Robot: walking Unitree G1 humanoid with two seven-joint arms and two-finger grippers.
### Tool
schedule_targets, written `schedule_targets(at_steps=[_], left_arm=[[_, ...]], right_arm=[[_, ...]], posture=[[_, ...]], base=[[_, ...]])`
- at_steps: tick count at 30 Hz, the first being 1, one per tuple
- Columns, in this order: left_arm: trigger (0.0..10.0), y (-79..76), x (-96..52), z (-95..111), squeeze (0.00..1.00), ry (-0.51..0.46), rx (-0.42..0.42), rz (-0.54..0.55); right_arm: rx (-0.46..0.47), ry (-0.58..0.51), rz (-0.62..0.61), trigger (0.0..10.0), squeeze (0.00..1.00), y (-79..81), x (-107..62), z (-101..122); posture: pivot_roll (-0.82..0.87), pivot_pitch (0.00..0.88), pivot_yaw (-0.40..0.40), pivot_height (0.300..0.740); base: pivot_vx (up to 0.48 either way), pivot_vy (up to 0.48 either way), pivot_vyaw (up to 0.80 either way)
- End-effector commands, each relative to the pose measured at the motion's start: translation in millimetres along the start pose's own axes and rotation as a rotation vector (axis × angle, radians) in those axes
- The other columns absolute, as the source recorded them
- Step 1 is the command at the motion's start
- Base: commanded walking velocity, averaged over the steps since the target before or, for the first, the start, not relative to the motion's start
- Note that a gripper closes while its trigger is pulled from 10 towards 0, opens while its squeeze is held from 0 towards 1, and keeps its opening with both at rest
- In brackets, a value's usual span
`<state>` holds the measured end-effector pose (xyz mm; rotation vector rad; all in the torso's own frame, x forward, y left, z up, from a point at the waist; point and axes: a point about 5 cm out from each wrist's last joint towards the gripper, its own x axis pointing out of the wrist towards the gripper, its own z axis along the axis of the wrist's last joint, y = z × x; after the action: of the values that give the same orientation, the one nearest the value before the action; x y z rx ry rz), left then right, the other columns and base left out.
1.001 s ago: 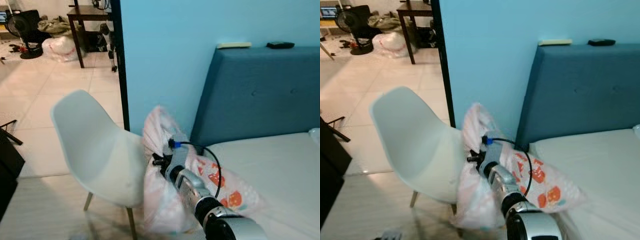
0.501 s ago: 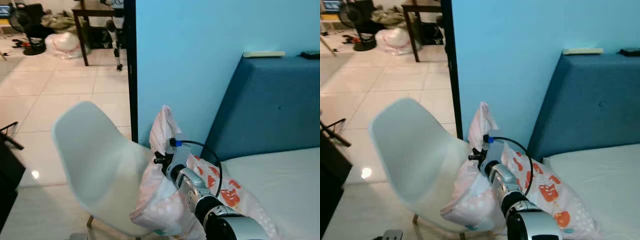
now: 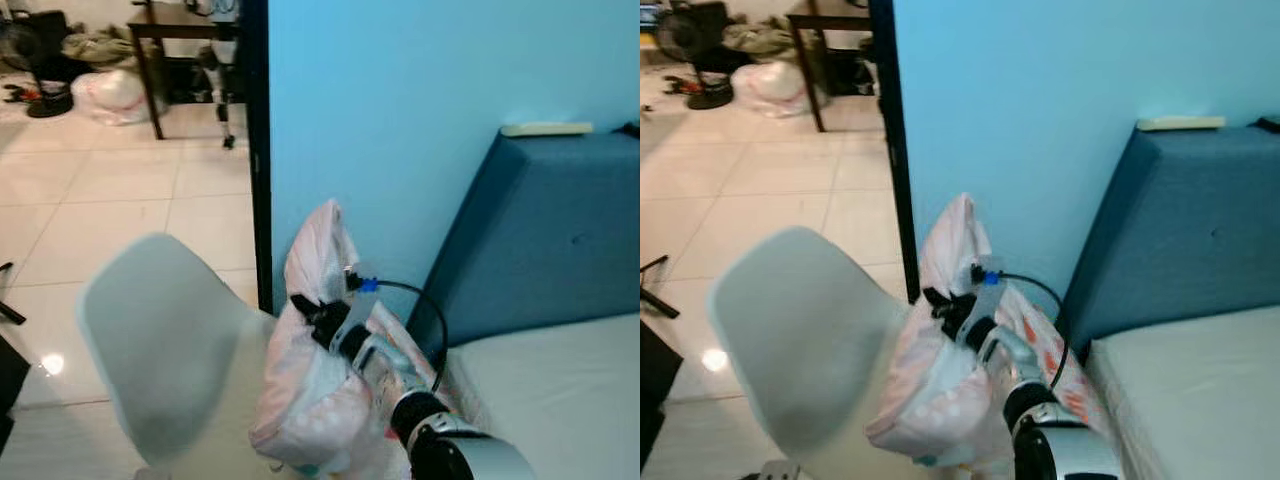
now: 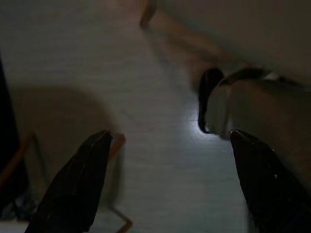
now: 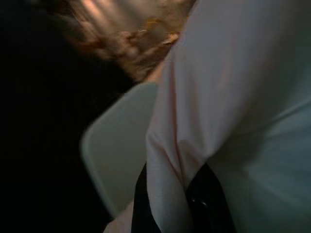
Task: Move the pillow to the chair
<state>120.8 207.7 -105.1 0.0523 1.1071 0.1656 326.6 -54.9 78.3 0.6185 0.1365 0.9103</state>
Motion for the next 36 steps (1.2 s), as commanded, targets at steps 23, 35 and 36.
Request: schedule_targets(at_steps=[23, 35, 36], left_arm=[[10.0, -2.5, -1.9, -13, 0.00, 0.049, -0.021, -0.007], [10.0, -1.8, -3.0, -18, 0.00, 0.057, -0.030, 0.000], [10.0, -1.8, -3.4, -20, 0.00, 0.060, -0.032, 0.001]], right_arm=[[-0.058, -0.295, 0.440, 10.0, 0.00, 98.4, 87.6, 73], [0.015, -0.194, 0.800, 10.0, 0.00, 168.1, 110.3, 64], [0.029, -0.164, 0.843, 10.0, 0.00, 174.1, 108.8, 56]], posture=[[0.00, 0.027, -0.037, 0.740], [0.02, 0.037, -0.050, 0.740], [0.03, 0.039, -0.053, 0.740]], base=[[0.000, 0.000, 0.00], [0.000, 0.000, 0.00], [0.000, 0.000, 0.00]])
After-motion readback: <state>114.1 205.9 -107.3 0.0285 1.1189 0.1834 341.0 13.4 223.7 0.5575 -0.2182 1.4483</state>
